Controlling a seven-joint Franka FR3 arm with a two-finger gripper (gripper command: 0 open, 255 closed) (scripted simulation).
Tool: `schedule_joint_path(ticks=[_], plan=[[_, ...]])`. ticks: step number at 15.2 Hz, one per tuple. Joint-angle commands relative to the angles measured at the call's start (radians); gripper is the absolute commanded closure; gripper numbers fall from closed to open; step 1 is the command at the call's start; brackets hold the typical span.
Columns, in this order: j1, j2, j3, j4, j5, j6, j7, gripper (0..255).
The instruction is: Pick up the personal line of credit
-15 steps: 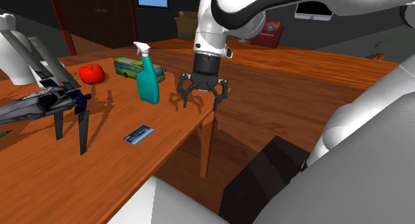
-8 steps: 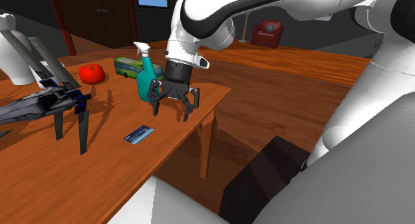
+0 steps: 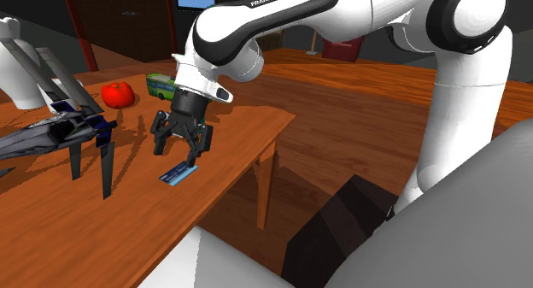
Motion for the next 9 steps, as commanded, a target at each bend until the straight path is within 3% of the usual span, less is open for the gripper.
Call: schedule_joint_path(ticks=[1, 9], plan=[[0.016, 0.042, -0.004, 0.036, -0.008, 0.017, 0.043, 0], [0.026, 0.085, -0.008, -0.014, -0.007, 0.099, 0.007, 0]])
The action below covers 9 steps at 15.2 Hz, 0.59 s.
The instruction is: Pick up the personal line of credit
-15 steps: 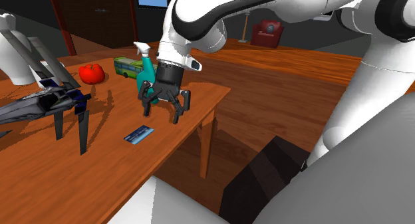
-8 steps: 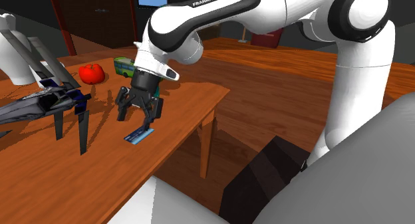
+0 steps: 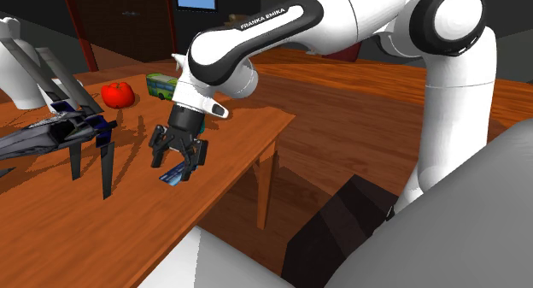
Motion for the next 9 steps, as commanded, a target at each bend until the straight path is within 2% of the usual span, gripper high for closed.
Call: schedule_joint_path(ticks=[1, 2, 9], plan=[[0.002, 0.006, -0.001, -0.002, -0.001, 0.008, -0.002, 0], [0.002, 0.007, -0.001, -0.001, -0.002, 0.008, -0.003, 255], [0.003, 0.009, -0.002, 0.001, -0.004, 0.007, -0.001, 255]])
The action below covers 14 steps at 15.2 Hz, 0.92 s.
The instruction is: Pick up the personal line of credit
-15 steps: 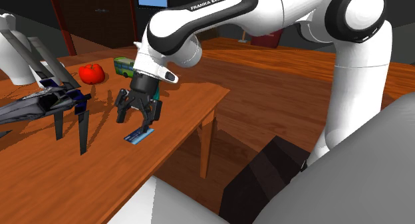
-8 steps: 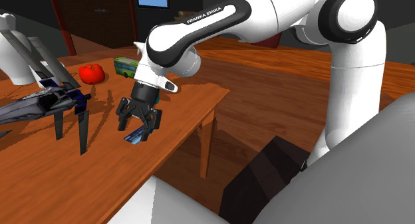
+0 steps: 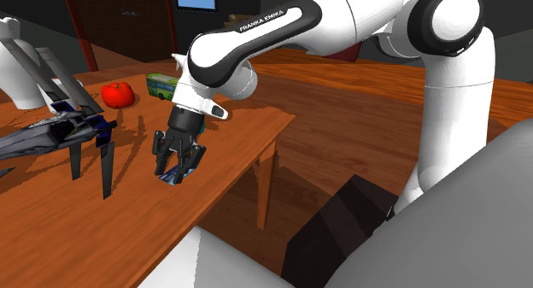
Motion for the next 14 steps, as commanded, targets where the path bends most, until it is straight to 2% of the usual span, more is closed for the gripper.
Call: schedule_joint_path(ticks=[1, 14], plan=[[0.0, 0.0, 0.0, 0.0, 0.0, 0.0, 0.0, 255], [-0.014, -0.067, 0.005, 0.08, 0.0, -0.129, 0.057, 255]])
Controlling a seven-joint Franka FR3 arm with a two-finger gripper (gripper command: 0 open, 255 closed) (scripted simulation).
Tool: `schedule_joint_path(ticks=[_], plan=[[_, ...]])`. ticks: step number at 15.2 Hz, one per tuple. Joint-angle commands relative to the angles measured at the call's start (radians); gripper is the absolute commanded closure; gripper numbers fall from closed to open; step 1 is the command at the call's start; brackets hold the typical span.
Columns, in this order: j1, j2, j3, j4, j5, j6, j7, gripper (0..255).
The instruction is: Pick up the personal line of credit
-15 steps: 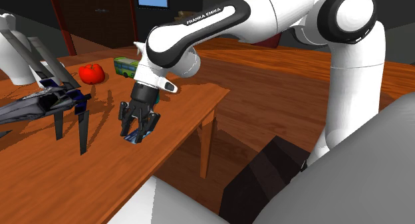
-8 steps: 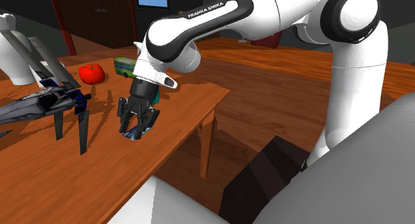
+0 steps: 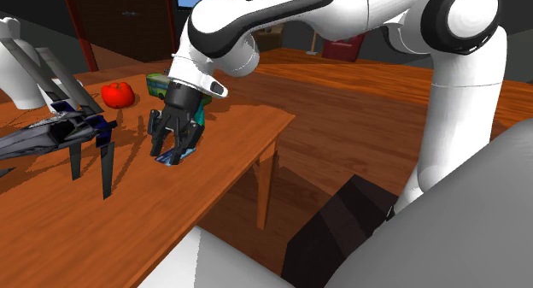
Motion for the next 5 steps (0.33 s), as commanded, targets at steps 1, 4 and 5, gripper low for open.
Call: schedule_joint_path(ticks=[1, 4, 5], plan=[[-0.001, -0.008, 0.0, 0.019, -0.002, -0.024, 0.012, 255], [-0.003, -0.016, 0.001, 0.038, -0.004, -0.048, 0.023, 255], [-0.003, -0.016, 0.001, 0.038, -0.004, -0.048, 0.023, 255]])
